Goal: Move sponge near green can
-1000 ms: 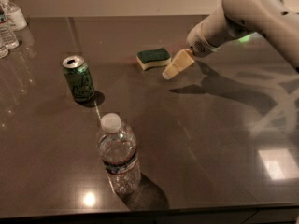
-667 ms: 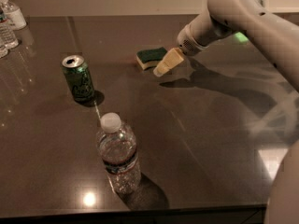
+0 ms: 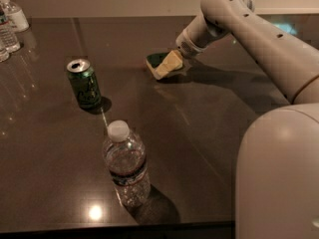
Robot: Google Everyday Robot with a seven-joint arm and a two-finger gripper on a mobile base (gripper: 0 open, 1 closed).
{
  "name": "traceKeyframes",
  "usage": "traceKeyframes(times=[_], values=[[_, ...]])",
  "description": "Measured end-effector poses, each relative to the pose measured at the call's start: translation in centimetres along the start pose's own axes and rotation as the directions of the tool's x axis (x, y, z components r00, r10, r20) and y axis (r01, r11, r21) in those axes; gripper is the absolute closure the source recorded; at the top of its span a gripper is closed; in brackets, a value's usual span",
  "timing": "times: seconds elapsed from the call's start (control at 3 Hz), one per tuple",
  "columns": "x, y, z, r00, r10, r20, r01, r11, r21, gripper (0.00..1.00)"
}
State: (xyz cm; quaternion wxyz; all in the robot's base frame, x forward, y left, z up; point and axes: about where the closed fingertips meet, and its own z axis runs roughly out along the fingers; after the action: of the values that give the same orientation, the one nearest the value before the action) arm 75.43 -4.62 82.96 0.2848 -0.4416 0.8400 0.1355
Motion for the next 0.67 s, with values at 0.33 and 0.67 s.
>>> traceKeyframes(times=[0.33,0.67], values=[[-0.37,0.27,0.20,1.000,-0.010,-0.015,0.009,0.9995,-0.032,0.16],[-1.00,1.03,-0.69,1.000,-0.028,-0.001,0.028,0.9981,-0.055,0.39]])
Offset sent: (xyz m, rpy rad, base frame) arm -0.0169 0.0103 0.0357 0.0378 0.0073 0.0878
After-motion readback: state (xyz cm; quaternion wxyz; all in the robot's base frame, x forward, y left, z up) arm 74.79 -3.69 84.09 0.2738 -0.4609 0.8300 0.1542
